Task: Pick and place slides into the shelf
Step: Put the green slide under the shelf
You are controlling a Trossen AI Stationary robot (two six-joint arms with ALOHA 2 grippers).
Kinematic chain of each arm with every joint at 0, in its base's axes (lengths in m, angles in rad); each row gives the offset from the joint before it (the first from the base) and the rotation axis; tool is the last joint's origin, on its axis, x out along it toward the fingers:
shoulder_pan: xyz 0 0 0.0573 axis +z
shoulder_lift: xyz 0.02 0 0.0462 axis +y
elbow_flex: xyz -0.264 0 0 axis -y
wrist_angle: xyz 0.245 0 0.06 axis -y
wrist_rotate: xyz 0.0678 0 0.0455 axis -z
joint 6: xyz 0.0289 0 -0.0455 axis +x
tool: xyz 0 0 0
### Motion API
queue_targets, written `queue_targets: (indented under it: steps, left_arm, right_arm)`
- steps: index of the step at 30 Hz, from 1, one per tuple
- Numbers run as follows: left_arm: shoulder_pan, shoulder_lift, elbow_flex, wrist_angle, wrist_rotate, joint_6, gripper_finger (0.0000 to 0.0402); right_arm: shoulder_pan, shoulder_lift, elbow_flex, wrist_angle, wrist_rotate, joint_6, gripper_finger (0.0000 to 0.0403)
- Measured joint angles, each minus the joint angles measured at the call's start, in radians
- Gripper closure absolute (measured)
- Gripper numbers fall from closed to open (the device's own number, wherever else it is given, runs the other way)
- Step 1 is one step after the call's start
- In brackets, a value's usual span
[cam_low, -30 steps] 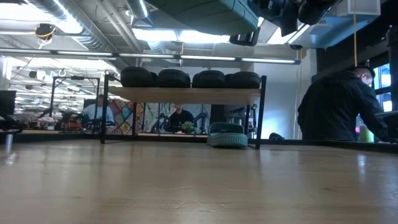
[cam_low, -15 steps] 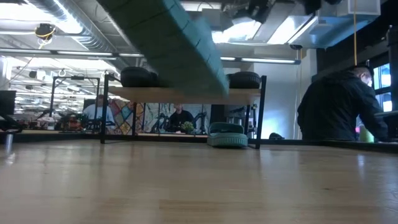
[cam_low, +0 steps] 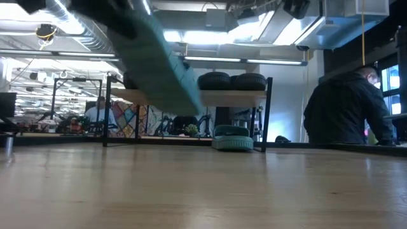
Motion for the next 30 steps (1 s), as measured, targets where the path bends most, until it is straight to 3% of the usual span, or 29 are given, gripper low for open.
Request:
queue_targets:
  steps: [4,9,26,30]
  left_arm:
    - [0.020,0.000,-0.055,0.005,0.012,-0.116,0.0339]
    - [0.038,0.019,-0.117,0.075,0.012,-0.120,0.0339]
    - [0.163,0.239,-0.140,0.259,0.016,-0.086,0.0339]
    - [0.193,0.250,-0.140,0.338,0.015,0.004,0.0339]
  right_arm:
    - [0.054,0.003,0.000,-0.021,0.102,-0.022,0.0114]
    - [0.087,0.007,0.000,-0.031,0.160,-0.025,0.0114]
    - [0.103,0.007,0.000,-0.051,0.180,-0.023,0.0114]
    - [0.116,0.007,0.000,-0.052,0.180,-0.023,0.0114]
